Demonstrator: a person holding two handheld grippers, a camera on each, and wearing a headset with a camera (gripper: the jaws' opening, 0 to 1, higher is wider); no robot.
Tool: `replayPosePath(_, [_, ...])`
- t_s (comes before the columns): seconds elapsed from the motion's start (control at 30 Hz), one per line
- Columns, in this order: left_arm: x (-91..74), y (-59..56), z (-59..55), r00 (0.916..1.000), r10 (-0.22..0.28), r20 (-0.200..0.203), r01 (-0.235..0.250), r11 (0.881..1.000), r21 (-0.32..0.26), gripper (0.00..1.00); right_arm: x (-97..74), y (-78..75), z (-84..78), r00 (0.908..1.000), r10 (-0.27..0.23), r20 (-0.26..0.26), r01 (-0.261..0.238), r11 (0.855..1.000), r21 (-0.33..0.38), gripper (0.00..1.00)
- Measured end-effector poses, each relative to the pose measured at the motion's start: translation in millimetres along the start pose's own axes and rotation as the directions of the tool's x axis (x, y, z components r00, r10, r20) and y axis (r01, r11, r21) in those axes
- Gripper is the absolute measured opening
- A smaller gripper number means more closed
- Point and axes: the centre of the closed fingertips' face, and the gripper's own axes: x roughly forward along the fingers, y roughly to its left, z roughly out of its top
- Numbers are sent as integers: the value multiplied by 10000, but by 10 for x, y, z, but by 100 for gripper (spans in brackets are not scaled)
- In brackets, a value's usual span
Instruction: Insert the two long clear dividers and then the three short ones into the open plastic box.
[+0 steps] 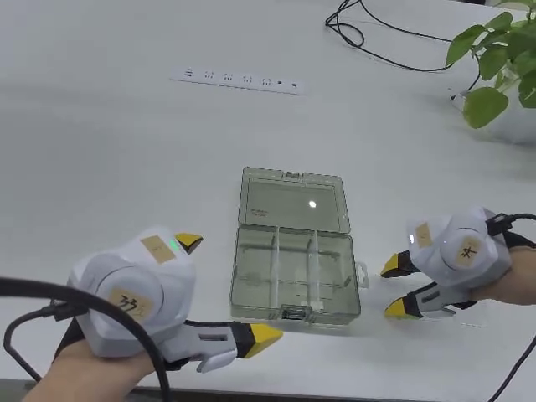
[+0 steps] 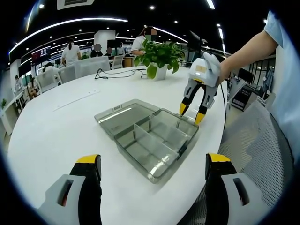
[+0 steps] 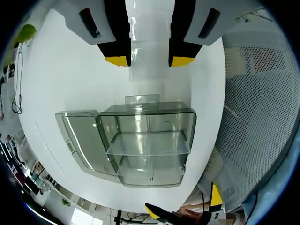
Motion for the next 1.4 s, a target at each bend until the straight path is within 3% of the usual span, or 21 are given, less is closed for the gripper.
replayPosePath(0.27, [24,-12,50,9999,-87,144,92,9993,-362,92,-59,-28,-22,9993,-378,69,378,9993,80,32])
replayPosePath(0.57, [57,10,149,9990,-224,395,270,9923,-1206,88,-234,-118,78,9915,-1158,593,1142,9930,305,32])
replayPosePath(0.97, [167,-26,411,9934,-816,804,987,9657,-2401,76,-627,-226,504,9585,-2258,1742,2285,9735,46,32])
replayPosePath(1.13, [237,-45,520,9895,-1083,955,1326,9436,-3032,65,-720,-196,752,9467,-2460,2081,2584,9654,-342,32])
replayPosePath(1.33, [303,-107,621,9827,-1469,1131,1809,8934,-4112,49,-752,-189,980,9323,-2783,2310,3008,9513,-678,32])
replayPosePath(1.4, [330,-132,635,9802,-1635,1113,1958,8820,-4287,43,-758,-169,1045,9307,-2773,2385,3042,9489,-836,32])
